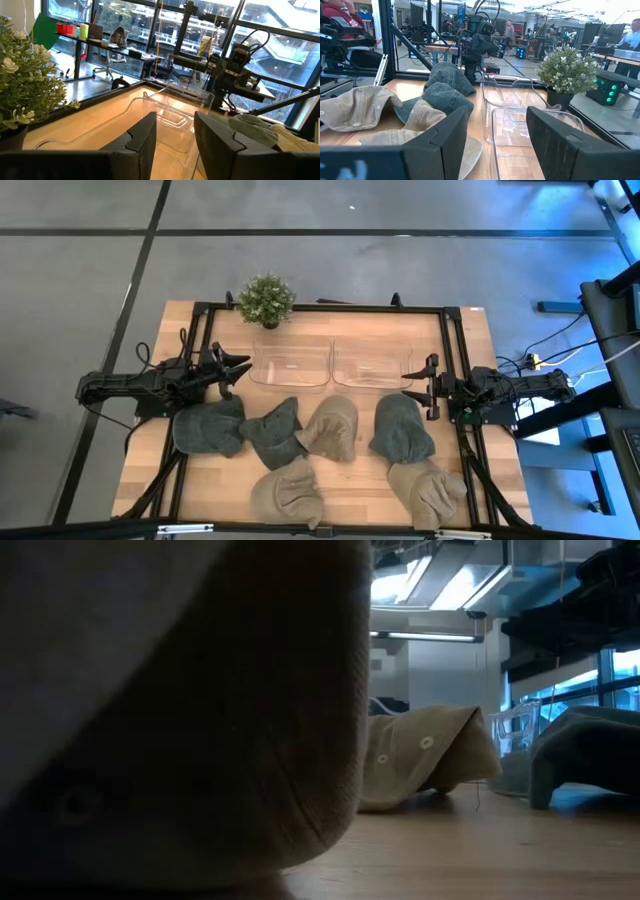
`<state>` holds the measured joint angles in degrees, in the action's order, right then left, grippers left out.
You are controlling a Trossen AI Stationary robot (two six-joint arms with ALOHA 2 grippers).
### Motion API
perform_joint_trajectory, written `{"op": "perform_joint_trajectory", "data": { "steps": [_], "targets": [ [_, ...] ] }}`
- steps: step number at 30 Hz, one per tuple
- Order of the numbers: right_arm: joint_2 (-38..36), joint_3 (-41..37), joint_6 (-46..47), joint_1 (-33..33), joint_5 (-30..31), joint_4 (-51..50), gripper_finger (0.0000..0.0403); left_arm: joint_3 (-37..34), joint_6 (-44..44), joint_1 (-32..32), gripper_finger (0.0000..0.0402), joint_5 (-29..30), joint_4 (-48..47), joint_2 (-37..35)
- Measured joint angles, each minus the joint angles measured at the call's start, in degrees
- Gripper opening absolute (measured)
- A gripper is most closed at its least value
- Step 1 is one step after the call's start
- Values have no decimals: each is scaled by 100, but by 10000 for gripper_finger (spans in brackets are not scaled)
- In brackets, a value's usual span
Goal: Pick & Place hat
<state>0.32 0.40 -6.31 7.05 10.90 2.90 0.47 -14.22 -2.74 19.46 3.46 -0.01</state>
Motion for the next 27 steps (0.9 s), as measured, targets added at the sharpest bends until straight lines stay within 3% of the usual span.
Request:
{"op": "perform_joint_trajectory", "data": {
  "steps": [14, 17, 23, 27],
  "targets": [
    [0, -1, -265, 0, -1, 0, 205, 1, -2, 0, 127, 0, 1, 0],
    [0, -1, 130, -2, -33, 386, 205, 2, 0, 0, 127, 0, 0, 0],
    [-4, 1, 1840, -2, -6, 1818, 205, 1, -7, 0, 127, 25, 4, 0],
    [94, 162, 2261, -2, -2, 1902, 205, 0, -17, 0, 127, 53, 197, 0]
  ]
}}
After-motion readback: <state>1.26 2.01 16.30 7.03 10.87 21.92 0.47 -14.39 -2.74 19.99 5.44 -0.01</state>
